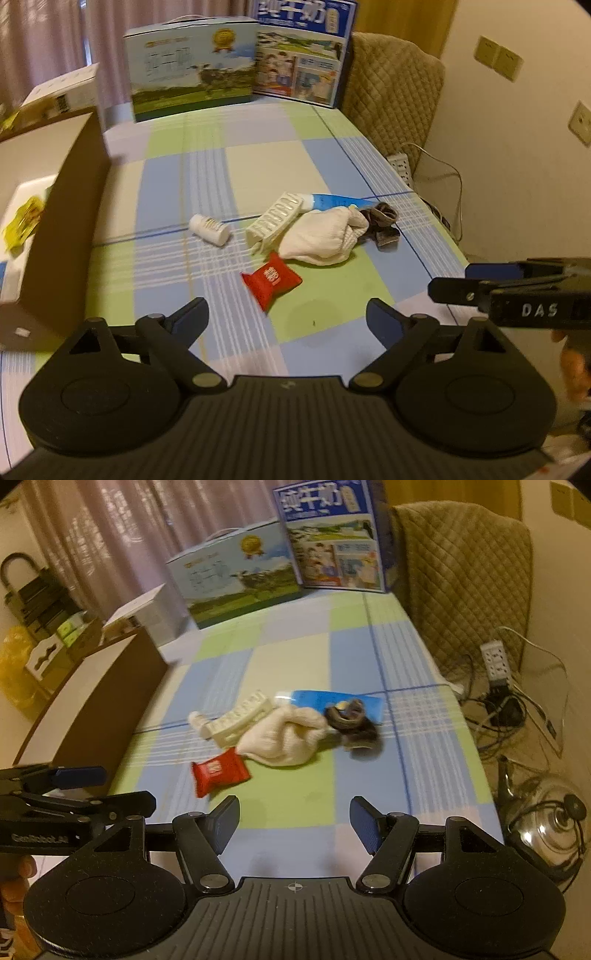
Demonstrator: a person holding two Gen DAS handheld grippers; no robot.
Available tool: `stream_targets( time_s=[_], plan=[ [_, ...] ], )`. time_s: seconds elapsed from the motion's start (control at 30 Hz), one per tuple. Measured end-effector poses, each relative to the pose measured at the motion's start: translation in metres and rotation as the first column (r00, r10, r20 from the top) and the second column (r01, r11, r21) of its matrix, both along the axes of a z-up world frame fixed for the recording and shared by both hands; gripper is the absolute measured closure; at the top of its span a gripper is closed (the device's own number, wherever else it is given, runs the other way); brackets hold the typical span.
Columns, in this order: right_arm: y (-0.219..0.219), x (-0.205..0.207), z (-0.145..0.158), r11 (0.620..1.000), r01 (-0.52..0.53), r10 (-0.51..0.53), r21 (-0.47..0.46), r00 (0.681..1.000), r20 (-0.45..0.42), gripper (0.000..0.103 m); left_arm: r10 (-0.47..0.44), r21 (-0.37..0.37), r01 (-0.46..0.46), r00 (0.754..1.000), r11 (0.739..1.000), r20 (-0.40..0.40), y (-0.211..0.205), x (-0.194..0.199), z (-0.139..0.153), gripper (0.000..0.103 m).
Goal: Organize objects
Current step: 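Grasp the red candy packet with left tool while right tool grasps dark sock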
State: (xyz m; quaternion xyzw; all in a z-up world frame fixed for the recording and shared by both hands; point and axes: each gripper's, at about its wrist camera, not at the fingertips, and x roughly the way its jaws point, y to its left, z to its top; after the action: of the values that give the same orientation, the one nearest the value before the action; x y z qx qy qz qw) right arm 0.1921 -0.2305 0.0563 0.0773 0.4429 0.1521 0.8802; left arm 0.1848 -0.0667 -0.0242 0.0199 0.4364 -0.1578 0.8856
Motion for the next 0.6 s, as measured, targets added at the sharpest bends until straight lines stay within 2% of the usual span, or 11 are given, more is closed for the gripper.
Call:
stream_targets(
  time_s=[0.23,0.33,0.6],
  plan=[
    [-0.024,0.007,-0.015,0.996,0.084,-0.084,0.012,0.996,-0.044,0.040,-0.100,0.059,0.098,0.995,0.993,0.025,-0.020,0.022,-0.031,0.031],
    [-0.031,0.009,-0.020,0.994,0.109,-0.108,0.014,0.992,-0.066,0.040,-0.151,0.097,0.147,0.988,0.984,0.038,-0.027,0.034,-0.044,0.033],
    [-0.042,0.017,-0.031,0.985,0.170,-0.169,0.000,0.979,-0.114,0.040,-0.232,0.158,0.228,0.973,0.961,0.003,-0.037,0.063,-0.072,0.036]
  ],
)
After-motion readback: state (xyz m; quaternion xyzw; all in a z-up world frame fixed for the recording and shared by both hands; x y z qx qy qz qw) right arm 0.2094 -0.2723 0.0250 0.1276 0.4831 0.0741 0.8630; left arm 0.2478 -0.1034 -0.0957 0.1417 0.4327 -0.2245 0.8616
